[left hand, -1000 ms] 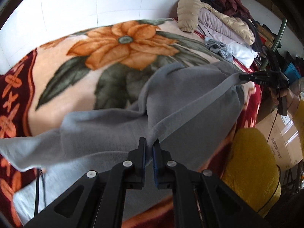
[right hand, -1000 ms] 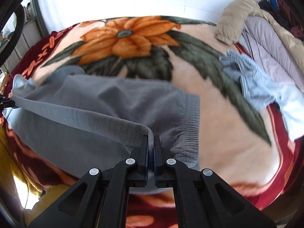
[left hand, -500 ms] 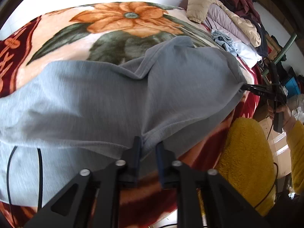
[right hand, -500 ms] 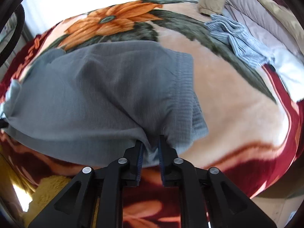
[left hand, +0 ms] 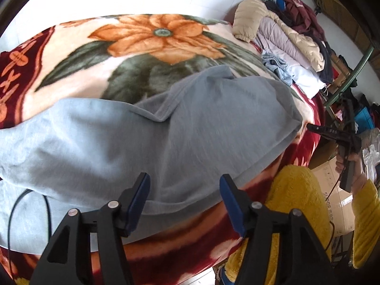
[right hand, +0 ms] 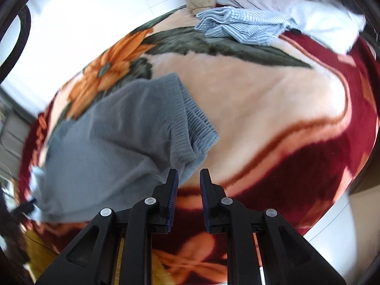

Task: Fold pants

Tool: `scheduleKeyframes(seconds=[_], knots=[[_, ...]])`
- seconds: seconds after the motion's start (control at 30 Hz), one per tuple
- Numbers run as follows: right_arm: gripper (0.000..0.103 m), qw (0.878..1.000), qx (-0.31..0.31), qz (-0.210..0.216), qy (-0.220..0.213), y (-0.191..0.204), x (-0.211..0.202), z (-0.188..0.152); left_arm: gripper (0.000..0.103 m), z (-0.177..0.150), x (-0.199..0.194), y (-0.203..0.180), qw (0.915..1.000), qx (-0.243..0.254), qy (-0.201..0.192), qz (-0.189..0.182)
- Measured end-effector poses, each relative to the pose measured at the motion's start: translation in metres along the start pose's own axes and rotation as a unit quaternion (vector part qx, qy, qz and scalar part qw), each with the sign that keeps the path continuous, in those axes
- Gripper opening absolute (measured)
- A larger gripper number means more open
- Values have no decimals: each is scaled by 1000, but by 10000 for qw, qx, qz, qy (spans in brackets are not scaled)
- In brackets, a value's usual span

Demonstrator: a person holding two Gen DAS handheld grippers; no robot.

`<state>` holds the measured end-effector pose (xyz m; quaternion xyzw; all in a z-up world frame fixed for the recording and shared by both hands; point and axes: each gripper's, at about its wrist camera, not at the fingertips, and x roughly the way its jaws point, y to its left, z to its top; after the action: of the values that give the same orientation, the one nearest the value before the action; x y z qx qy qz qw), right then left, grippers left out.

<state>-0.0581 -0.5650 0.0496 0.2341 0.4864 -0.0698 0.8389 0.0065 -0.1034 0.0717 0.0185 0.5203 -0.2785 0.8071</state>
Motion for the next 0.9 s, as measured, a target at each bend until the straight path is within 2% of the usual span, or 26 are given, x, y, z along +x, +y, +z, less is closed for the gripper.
scheduleKeyframes(seconds=[0.07,0.13,0.23,0.37,0.5,0.63,0.73,0.9], knots=[[19,10000,53,38,34,0,1,2,64,1,8,-7,9997,6,140,-193],[19,9998,111,60,133,2,7,4,64,1,13,-13,9994,127,225,-224],[19,9994,201,147,257,4,16,4,64,0,20,-21,9987,389,323,6],[19,9988,361,182,277,6,25,3,64,-6,38,-23,9960,416,768,185],[19,9988,345,85,343,12,31,5,64,-8,43,-24,9953,455,726,450],[19,9979,466,284,358,12,29,3,64,-10,38,-20,9964,306,718,324],[19,9971,593,349,313,9,25,3,64,-9,35,-17,9971,219,620,385],[19,9982,576,98,160,6,18,6,64,-4,25,-7,9961,56,350,804]])
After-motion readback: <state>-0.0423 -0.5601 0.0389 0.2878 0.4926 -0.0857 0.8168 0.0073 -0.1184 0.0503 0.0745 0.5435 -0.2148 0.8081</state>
